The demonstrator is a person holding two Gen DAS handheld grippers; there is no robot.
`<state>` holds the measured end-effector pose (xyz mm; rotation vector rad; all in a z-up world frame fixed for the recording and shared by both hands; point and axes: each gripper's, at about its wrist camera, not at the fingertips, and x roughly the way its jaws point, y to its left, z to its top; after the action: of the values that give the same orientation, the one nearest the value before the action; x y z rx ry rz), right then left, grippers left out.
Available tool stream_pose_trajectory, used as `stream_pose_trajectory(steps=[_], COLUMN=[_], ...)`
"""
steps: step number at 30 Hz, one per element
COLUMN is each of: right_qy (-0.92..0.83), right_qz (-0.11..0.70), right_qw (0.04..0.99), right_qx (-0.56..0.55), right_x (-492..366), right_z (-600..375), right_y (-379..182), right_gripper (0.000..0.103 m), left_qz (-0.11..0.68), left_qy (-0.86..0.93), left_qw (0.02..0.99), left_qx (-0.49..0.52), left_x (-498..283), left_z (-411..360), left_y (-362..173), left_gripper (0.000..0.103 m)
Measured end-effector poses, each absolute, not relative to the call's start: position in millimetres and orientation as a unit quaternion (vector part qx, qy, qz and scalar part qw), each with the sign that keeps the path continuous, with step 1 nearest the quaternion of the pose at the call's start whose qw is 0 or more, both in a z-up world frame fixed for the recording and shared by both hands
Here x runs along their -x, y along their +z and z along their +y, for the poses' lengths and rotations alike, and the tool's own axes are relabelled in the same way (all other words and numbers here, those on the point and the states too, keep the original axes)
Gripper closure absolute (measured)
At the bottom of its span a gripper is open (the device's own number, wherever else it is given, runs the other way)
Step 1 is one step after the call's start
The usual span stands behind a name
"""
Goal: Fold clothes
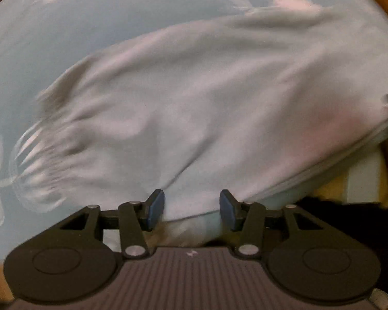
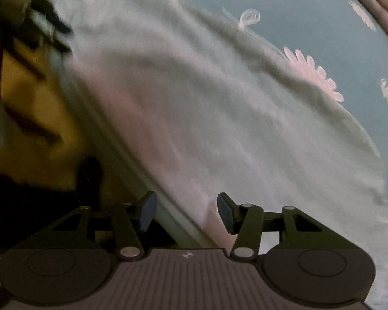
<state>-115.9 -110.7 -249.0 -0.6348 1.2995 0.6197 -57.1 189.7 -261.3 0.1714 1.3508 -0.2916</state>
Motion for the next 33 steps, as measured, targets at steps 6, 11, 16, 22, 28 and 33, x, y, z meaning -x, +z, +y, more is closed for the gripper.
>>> stream_pose_trajectory(steps=[6, 11, 16, 22, 28, 33], right_qy=[0.268, 0.273, 0.299, 0.342, 0.347, 0.361], right_qz=[0.57, 0.529, 0.5, 0.44, 0.456, 0.503], right_qw=[0.715, 0.685, 0.671, 0.63, 0.646, 0.63], right_qx=[0.303, 0.42, 0.459, 0.541, 0.504, 0.468], right_x=[128.3, 143.5, 148.9, 166.6, 155.2, 148.9], right_z=[-131.2, -128.5, -130.4, -132.1, -141.2, -150.1], right_y=[-242.7, -262.2, -271.4, -288.5, -267.9, -284.4], right_gripper=[0.054, 0.078, 0.079, 0.094, 0.1, 0.089], left_qz=[0.59, 0.533, 0.494, 0.497, 0.543, 0.572], left_qy=[-0.16, -0.286, -0.388, -0.428, -0.417, -0.426], left_qw=[0.788, 0.784, 0.751, 0.718, 0.681, 0.659], left_qx=[-0.073, -0.142, -0.205, -0.235, -0.26, -0.24], left_x=[49.6, 39.8, 52.9, 63.0, 68.0, 70.1], left_z=[175.5, 91.6, 32.8, 10.0, 17.6, 26.2], left_y=[-223.9, -224.5, -226.9, -240.3, -261.1, -258.4], left_gripper=[0.055, 0.053, 0.051, 0.05, 0.052, 0.048])
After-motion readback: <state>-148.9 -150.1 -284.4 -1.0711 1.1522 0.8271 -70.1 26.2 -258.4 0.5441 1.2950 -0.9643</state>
